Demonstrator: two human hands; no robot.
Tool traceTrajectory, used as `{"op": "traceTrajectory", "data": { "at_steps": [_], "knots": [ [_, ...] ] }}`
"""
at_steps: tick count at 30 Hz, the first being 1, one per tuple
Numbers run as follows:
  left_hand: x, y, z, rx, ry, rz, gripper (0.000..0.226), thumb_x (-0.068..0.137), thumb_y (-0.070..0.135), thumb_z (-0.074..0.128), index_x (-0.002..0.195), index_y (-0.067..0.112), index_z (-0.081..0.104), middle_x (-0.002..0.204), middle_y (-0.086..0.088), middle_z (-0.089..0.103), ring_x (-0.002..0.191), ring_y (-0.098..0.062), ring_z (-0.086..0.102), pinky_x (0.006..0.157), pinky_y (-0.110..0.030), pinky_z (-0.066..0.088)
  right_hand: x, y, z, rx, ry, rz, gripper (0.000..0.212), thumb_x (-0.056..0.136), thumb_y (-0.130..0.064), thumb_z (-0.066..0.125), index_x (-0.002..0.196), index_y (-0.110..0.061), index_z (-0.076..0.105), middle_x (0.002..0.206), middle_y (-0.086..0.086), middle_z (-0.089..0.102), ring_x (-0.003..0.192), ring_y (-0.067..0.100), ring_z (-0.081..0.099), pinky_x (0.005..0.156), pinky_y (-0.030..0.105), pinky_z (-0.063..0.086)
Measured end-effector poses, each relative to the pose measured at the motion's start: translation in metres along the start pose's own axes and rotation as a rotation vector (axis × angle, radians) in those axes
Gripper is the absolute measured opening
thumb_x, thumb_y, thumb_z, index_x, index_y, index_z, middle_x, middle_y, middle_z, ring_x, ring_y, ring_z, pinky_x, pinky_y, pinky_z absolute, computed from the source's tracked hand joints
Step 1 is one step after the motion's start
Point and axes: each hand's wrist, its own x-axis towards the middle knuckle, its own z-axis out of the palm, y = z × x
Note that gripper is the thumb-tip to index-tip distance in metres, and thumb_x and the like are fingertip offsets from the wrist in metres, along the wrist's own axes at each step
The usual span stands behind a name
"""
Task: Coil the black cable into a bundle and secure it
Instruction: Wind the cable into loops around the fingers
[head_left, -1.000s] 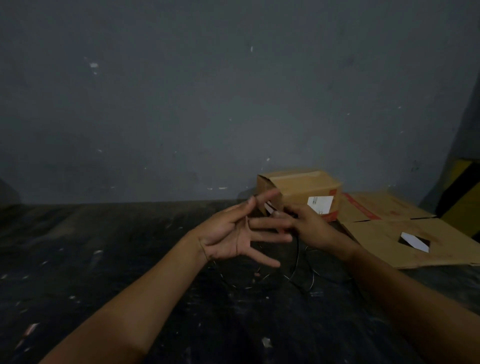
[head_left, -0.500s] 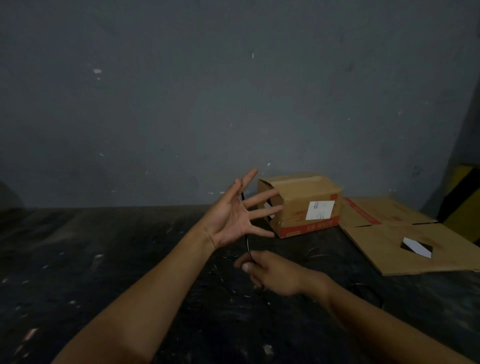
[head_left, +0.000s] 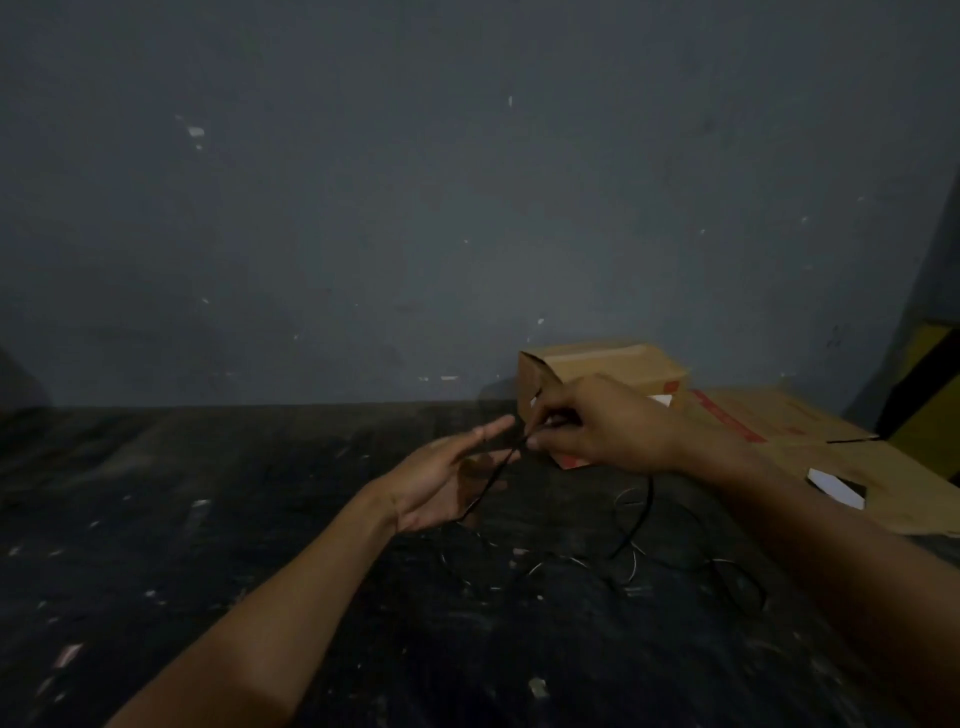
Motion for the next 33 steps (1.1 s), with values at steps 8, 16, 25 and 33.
{"op": "traceTrajectory", "data": {
  "at_steps": [8,16,25,33],
  "knots": [
    [-0.006,-0.003,0.030,-0.062,-0.191,-0.097,0.046,0.095,0.043,0.044,0.139,0.036,0.049,0.150,-0.004,0.046,0.140,-0.033,0.035,0.075,-0.038,0.052,0.016,0.012,-0.021,-0.034,0.168,0.010,0.009,0.088,-0.028,0.066,0.091,-0.024,0.072,0.084,-0.014,0.067,0.075,-0.006,0.057,0.063,0.013,0.039],
    [-0.015,0.001,0.036,-0.160,-0.335,-0.064,0.047,0.093,0.042,0.042,0.140,0.037,0.049,0.149,-0.007,0.047,0.141,-0.038,0.034,0.091,-0.051,0.040,0.020,0.044,-0.008,0.084,0.174,0.089,0.013,0.091,-0.028,0.062,0.096,-0.025,0.074,0.096,-0.006,0.073,0.088,0.006,0.063,0.072,0.023,0.046],
    [-0.012,0.018,0.047,-0.195,-0.578,0.001,0.051,0.100,0.042,0.030,0.151,0.032,0.028,0.156,-0.017,0.030,0.144,-0.048,0.019,0.105,-0.069,0.018,0.001,0.086,0.043,0.221,0.120,0.160,0.016,0.097,-0.017,0.050,0.101,-0.014,0.066,0.098,0.007,0.068,0.092,0.020,0.064,0.082,0.039,0.051],
    [-0.003,0.036,0.048,-0.234,-0.504,0.077,0.050,0.098,0.042,0.033,0.147,0.035,0.035,0.154,-0.013,0.035,0.140,-0.045,0.029,0.099,-0.076,0.024,-0.028,0.059,0.137,0.522,-0.050,0.302,0.026,0.103,-0.026,0.036,0.112,-0.019,0.059,0.083,0.017,0.065,0.070,0.017,0.061,0.069,0.037,0.051]
  ]
}}
